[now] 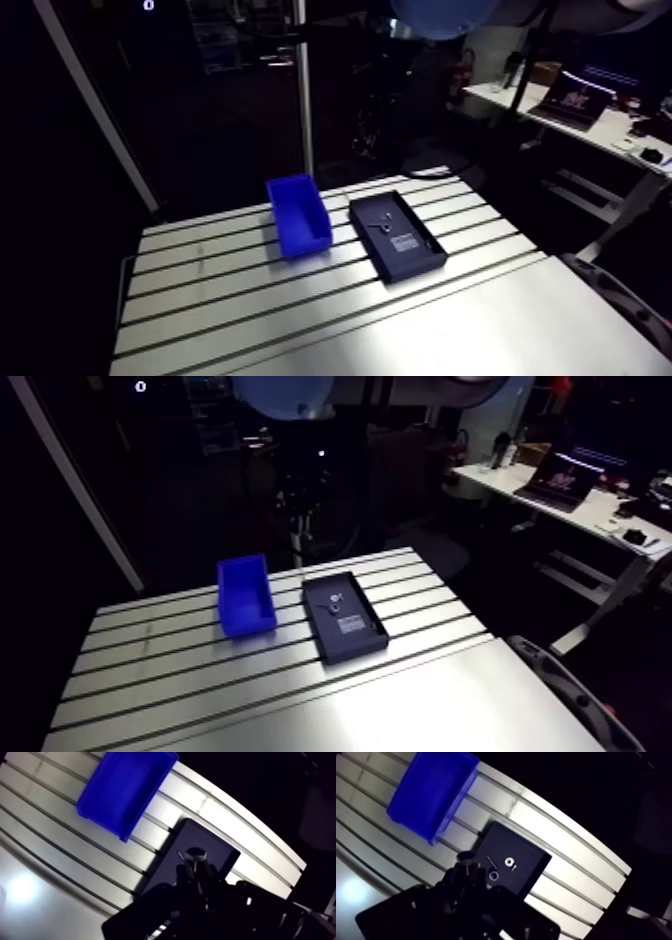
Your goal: Pick up the M10 bolt from the tray and put it into the blue bin.
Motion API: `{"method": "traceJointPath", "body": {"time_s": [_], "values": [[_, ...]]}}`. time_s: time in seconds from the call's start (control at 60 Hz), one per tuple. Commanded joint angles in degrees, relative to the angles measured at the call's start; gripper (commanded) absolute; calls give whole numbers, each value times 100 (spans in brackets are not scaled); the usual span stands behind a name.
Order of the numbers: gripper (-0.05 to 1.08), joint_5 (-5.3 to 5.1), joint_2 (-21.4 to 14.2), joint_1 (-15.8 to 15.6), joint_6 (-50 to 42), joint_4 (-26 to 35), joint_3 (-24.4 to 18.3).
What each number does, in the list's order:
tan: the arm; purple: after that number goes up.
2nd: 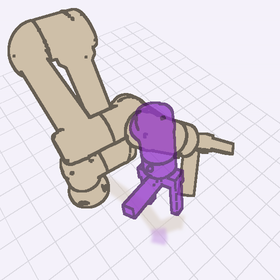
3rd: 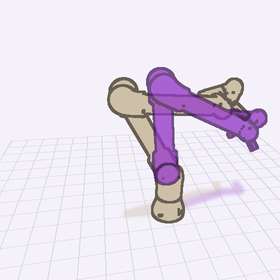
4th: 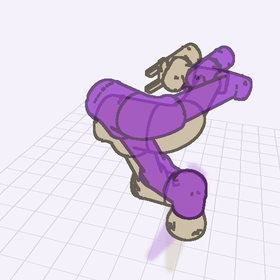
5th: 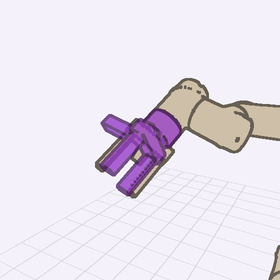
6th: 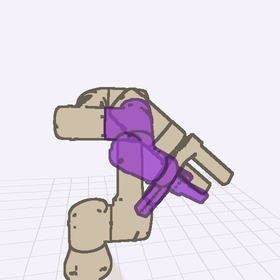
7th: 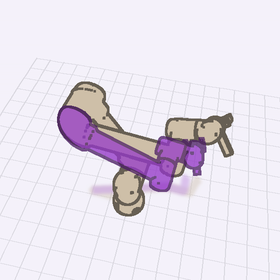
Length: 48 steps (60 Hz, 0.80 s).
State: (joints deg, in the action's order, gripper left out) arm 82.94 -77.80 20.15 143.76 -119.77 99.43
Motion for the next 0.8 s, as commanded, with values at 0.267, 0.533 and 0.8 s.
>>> {"method": "traceJointPath", "body": {"time_s": [0.267, 0.533, 0.8], "values": [[107, -232, 157, -397, 1525, 1398, -589], [107, -188, 575, -736, 1730, 1863, -1261], [107, 395, 919, -1084, 2172, 1833, -1398]]}}
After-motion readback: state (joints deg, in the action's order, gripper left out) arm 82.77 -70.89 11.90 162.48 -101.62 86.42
